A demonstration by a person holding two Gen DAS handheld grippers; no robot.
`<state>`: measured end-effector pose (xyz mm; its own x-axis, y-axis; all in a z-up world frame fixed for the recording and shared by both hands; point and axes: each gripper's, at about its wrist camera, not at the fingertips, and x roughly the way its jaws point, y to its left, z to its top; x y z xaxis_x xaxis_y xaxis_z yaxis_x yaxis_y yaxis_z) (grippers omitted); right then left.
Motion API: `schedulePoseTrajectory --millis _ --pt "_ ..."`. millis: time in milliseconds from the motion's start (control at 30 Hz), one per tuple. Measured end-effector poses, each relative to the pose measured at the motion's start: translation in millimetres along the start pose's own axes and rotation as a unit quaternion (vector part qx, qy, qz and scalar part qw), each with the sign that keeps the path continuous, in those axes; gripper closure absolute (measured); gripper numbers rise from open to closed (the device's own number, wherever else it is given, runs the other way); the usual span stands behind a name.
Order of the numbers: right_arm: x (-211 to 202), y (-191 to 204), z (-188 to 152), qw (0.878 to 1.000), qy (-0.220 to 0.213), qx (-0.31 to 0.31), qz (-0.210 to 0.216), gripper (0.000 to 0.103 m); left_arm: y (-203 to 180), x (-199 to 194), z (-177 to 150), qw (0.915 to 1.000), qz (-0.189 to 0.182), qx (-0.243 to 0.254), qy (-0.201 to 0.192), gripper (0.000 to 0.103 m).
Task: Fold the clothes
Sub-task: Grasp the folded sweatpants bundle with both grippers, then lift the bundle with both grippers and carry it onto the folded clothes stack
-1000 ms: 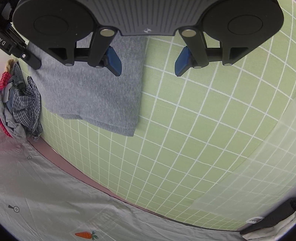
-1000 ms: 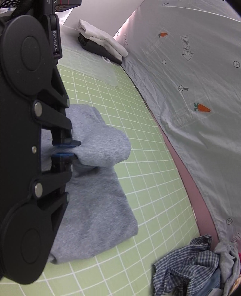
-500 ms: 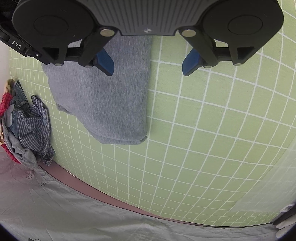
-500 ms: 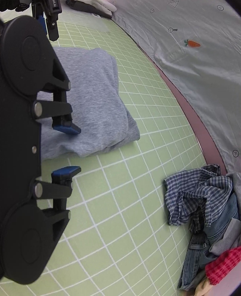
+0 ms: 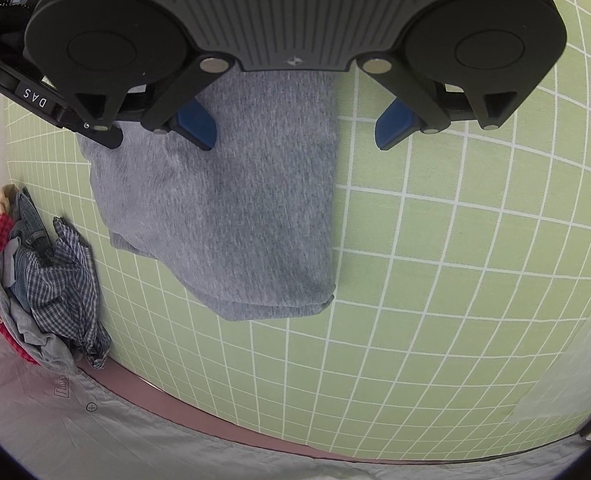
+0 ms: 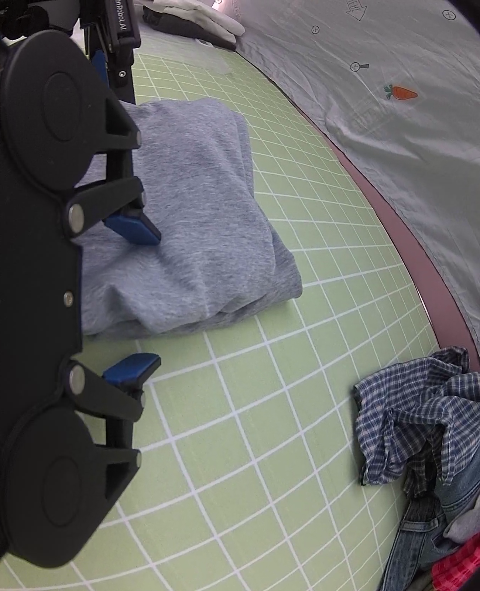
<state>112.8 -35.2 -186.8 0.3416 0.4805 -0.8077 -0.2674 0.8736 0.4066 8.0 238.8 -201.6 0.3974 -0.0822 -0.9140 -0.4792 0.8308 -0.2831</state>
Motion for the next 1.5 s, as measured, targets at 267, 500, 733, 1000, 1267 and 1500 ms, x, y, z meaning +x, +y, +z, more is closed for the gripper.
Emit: schedulePoseTrajectory --millis 267,500,733,1000,1267,1500 --pt "11 15 8 1.0 0.001 -0.02 0.002 0.019 -4 19 5 0.9997 0.002 0.012 0.021 0.005" --pt "21 36 9 0.998 0.005 -0.061 -0.008 0.017 -12 24 7 0.9992 0.013 0.034 0.018 0.001" --pt "26 52 8 0.996 0.011 -0.086 -0.02 0.019 -14 22 6 0.999 0.005 0.043 0.012 0.009" --pt "27 58 6 0.998 0.023 -0.064 0.016 0.065 -24 18 8 0.9975 -0.058 0.038 0.017 0.063" --pt "8 73 2 0.997 0.005 -0.069 0.038 0.072 -48 -12 -10 0.9955 -0.047 0.079 -0.023 0.09" --pt "-22 86 -9 0.993 -0.027 -0.093 0.073 0.073 -50 -47 -35 0.9948 -0.049 0.066 -0.061 0.092"
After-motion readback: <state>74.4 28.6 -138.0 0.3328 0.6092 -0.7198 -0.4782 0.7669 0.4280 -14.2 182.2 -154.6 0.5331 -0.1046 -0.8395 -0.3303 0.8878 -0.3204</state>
